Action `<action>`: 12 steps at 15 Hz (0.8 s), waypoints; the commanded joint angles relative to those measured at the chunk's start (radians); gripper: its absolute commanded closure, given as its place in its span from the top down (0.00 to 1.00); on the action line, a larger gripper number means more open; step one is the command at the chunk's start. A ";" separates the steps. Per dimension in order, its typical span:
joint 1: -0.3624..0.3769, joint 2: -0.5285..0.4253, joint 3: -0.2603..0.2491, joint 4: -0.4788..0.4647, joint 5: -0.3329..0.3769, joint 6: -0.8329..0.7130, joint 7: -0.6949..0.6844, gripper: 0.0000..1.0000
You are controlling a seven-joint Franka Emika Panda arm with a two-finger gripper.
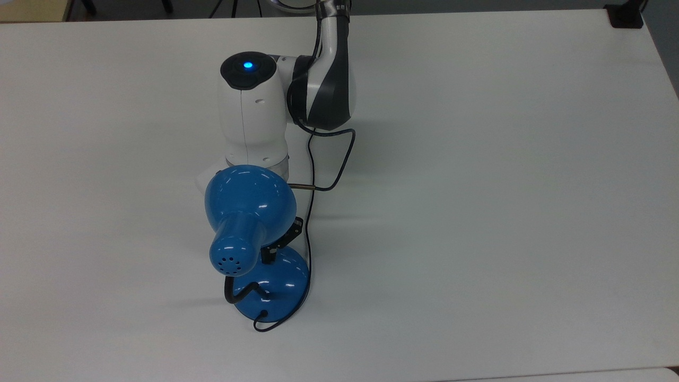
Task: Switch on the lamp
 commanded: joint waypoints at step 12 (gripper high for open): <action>0.011 -0.259 -0.015 -0.108 0.000 -0.277 0.019 0.00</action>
